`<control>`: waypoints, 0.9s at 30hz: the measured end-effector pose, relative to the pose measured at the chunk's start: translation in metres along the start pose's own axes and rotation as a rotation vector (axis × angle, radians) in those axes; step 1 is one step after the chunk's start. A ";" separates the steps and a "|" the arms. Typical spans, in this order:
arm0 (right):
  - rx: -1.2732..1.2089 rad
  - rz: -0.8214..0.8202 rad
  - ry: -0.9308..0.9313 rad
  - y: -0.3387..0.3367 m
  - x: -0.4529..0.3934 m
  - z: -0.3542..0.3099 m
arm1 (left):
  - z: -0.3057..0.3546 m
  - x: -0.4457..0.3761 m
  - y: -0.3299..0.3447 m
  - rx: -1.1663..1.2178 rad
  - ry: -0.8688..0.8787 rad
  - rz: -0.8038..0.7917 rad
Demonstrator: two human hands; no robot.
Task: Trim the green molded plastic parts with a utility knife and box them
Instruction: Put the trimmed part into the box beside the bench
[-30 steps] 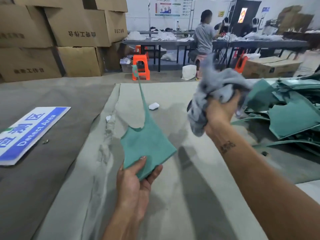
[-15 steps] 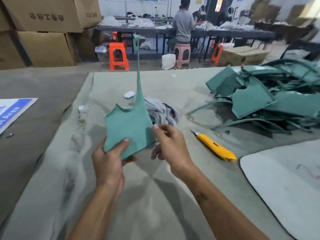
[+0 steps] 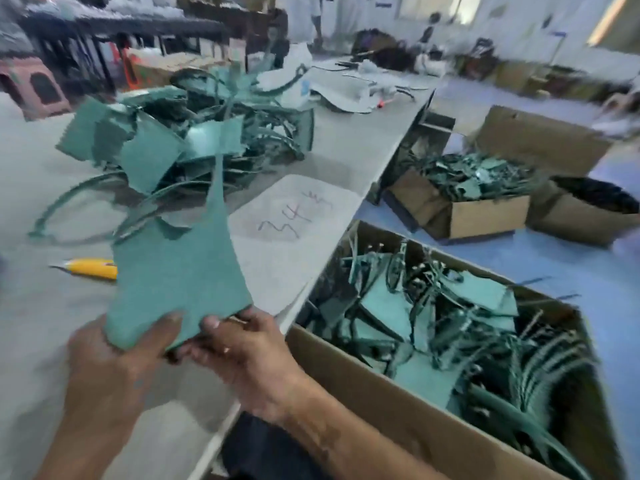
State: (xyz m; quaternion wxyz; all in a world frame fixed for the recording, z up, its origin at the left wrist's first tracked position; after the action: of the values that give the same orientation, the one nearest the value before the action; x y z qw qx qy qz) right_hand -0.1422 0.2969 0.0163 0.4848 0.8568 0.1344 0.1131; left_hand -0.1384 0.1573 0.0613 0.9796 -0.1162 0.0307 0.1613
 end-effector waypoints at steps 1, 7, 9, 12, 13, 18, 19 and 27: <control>-0.044 0.084 -0.091 -0.022 0.012 -0.023 | 0.016 0.006 0.031 -0.055 0.059 -0.067; -0.132 0.802 -0.706 -0.171 0.092 -0.134 | -0.005 0.033 0.238 -0.039 -0.061 -0.338; 0.133 1.051 -0.785 -0.210 0.118 -0.154 | -0.032 0.051 0.293 -0.105 -0.124 -0.450; 0.379 1.167 -0.674 -0.257 0.109 -0.156 | -0.073 0.067 0.326 -0.155 -0.298 -0.545; 0.418 1.171 -0.613 -0.272 0.097 -0.153 | -0.085 0.068 0.328 -0.183 -0.347 -0.562; 0.635 1.155 -0.353 -0.309 0.033 -0.147 | -0.134 0.064 0.331 -0.256 -0.516 -0.624; 0.649 1.160 -0.329 -0.316 0.022 -0.146 | -0.141 0.065 0.331 -0.264 -0.543 -0.633; 0.628 1.021 -0.071 -0.318 -0.015 -0.127 | -0.159 0.052 0.330 -0.260 -0.574 -0.564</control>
State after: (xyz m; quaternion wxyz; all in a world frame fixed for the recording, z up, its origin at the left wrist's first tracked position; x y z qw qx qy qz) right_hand -0.2357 0.5513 -0.1946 0.0972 0.9185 -0.2836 0.2580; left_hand -0.1998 0.4398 -0.1696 0.9313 -0.1931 -0.2971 -0.0846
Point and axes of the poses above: each hand's wrist, its own x-axis away from the middle knuckle, its own y-axis out of the palm, z = x × y, the point moved 10 cm from there along -x, towards the middle knuckle, and after that the axes turned 13 degrees about -x, right-handed, at the moved point
